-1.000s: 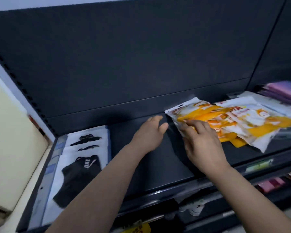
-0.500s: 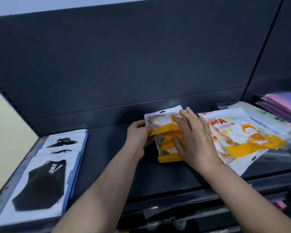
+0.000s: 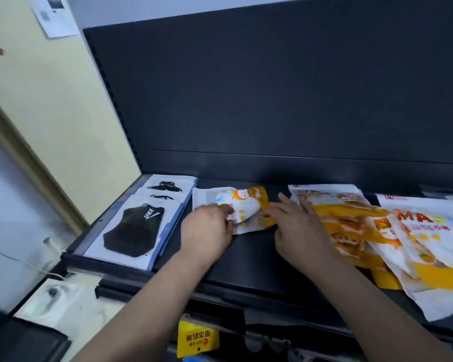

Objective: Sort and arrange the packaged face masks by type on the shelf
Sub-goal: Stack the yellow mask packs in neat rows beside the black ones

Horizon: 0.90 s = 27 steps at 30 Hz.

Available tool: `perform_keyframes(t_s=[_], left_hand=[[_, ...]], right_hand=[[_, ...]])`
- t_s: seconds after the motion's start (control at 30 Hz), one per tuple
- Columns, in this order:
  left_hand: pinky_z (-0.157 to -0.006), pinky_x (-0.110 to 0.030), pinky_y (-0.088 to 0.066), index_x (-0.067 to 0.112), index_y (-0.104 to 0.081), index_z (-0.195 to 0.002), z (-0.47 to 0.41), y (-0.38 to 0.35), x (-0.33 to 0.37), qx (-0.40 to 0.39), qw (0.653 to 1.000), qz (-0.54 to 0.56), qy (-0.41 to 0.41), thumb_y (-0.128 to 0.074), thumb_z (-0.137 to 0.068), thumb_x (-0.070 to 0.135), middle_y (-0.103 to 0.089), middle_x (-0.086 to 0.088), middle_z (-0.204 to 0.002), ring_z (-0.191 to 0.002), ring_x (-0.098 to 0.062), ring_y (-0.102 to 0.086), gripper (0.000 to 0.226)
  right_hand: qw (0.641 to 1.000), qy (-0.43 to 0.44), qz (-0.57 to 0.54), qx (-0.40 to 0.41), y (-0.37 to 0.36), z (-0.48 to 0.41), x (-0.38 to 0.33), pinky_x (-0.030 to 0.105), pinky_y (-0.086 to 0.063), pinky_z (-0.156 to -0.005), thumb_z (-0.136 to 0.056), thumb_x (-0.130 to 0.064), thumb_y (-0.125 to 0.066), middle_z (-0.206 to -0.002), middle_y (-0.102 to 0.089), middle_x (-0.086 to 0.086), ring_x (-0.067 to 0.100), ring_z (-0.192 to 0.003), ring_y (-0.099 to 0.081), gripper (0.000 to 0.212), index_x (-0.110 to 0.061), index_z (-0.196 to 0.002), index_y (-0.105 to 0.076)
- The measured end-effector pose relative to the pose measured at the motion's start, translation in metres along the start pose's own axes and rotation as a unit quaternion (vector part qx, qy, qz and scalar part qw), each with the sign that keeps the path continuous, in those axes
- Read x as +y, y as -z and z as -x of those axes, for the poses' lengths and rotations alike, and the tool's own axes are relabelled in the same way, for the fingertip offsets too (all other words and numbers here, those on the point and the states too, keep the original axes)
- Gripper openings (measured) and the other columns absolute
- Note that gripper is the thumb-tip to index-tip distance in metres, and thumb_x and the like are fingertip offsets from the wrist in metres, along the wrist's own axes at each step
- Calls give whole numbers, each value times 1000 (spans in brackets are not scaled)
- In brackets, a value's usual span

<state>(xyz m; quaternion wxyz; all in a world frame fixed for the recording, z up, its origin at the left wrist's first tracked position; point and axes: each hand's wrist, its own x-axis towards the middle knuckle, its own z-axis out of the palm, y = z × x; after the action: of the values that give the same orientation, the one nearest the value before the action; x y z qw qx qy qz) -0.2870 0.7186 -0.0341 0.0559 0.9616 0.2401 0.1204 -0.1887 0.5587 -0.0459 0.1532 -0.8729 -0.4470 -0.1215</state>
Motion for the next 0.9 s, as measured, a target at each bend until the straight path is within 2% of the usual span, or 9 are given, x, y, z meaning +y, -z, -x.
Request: perform_keyframes(t_s=[0.03,0.1,0.17,0.3,0.43,0.5,0.63,0.83,0.9], left_hand=[[-96,-35,-45,35,-52,-134,-6,-3,-10,-8,999,-34,-31,-56,-89,45,-56,0,-134,-121,-25,-50,46],[-113,-45,-29,39,-28,-148,-16,-12,-26,-132,989,-29,-52,-57,-87,54,-29,-4,-156,-140,-32,-28,69],[-116,-52,-21,43,-18,-150,-23,-23,-36,-199,979,5,-52,-55,-89,52,-16,-5,-161,-146,-33,-17,72],[-116,-57,-17,39,-24,-145,-38,-26,-30,-198,975,24,-98,-53,-90,45,-26,1,-154,-142,-30,-22,62],[-108,-57,-27,32,-33,-137,-56,-27,-18,-184,977,22,-105,-51,-87,54,-40,1,-142,-129,-29,-39,57],[-109,-59,-25,32,-29,-142,-66,-32,-17,-177,978,1,-113,-47,-90,53,-37,-4,-148,-131,-34,-37,58],[-114,-63,-10,41,-10,-151,-78,-41,-10,-198,972,-47,-122,-35,-96,54,-14,-10,-160,-142,-41,-19,62],[-114,-63,-12,36,-9,-152,-82,-45,-2,-203,972,-40,-112,-32,-98,49,-7,-12,-161,-144,-39,-11,60],[-116,-59,-10,29,-15,-152,-78,-41,7,-164,978,-27,-125,-37,-98,46,-8,-11,-161,-147,-34,-8,61]], right_hand=[[1000,1,12,-1,-2,0,-2,51,-20,-115,-71,0,-56,-131,-57,-1,22,-139,-32,51,-23,-116,-61],[999,-5,36,9,-7,1,-4,56,-24,-112,-70,-4,-63,-132,-56,3,26,-138,-33,47,-22,-113,-63],[998,-27,58,11,-7,3,-5,60,-24,-110,-69,-7,-67,-133,-55,6,29,-139,-31,47,-22,-113,-62],[989,-87,118,-27,-7,8,6,62,-10,-111,-76,-13,-61,-145,-42,12,29,-145,-11,44,-17,-120,-59],[978,-157,124,-65,-2,11,6,61,-3,-111,-87,-26,-49,-154,-27,6,26,-146,-5,40,-23,-127,-54],[970,-177,144,-82,-1,9,3,59,-1,-112,-91,-31,-41,-155,-22,0,22,-146,-6,40,-25,-129,-51],[952,-241,159,-98,-3,9,5,60,7,-110,-91,-29,-36,-155,-19,-2,21,-146,-2,46,-28,-136,-43],[945,-270,159,-93,0,15,12,60,10,-110,-90,-21,-36,-157,-18,-2,19,-146,0,49,-22,-139,-41],[957,-243,138,-80,2,20,12,61,8,-110,-90,-19,-41,-155,-23,-1,18,-146,-3,45,-22,-134,-46]])
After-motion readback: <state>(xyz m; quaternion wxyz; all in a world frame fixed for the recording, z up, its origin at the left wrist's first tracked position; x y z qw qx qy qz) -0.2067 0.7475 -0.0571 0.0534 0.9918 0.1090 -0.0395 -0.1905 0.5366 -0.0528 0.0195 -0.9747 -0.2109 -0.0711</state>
